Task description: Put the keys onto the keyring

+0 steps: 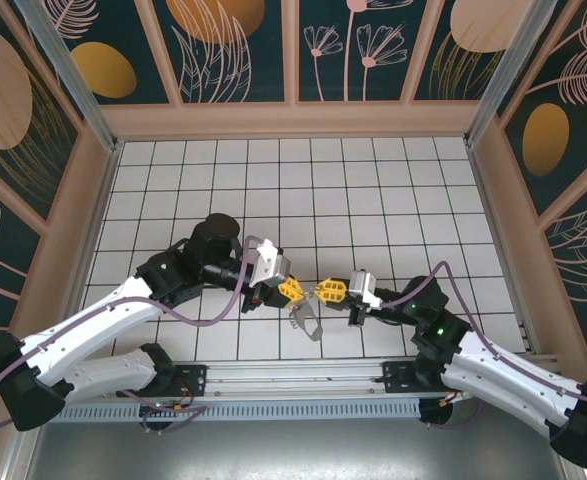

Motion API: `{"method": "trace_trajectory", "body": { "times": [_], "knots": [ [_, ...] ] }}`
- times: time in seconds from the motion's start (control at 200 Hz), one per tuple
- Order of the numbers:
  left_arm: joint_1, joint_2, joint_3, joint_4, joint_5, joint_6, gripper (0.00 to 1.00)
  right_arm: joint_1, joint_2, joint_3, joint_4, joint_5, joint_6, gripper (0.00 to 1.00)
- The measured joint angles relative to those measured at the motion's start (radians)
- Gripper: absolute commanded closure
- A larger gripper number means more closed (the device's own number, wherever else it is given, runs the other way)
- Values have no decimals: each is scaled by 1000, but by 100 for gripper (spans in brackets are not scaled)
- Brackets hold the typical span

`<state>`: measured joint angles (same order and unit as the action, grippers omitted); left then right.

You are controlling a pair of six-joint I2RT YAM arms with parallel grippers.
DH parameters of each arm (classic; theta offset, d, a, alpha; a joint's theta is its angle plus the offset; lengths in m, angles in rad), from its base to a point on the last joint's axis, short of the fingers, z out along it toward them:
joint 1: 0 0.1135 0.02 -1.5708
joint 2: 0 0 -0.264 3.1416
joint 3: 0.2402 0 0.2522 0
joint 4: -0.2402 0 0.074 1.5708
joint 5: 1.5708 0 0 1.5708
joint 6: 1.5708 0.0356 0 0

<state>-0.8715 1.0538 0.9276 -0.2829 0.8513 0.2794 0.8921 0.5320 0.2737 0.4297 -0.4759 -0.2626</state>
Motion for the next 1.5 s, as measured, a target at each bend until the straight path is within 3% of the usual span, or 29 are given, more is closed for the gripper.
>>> {"method": "trace_trajectory", "body": {
  "times": [0.586,0.716,0.951,1.501],
  "knots": [
    [0,-43,-55,51,-30,-47,100,-38,30,0,-15,93,37,100],
    [0,-46,-61,60,-76,-53,82,-38,30,0,-15,83,34,100],
    [0,-78,-92,116,-140,-85,71,-38,30,0,-15,2,30,100],
    [0,-43,-96,154,-126,-90,67,-38,69,19,19,-148,26,100]
  ]
}}
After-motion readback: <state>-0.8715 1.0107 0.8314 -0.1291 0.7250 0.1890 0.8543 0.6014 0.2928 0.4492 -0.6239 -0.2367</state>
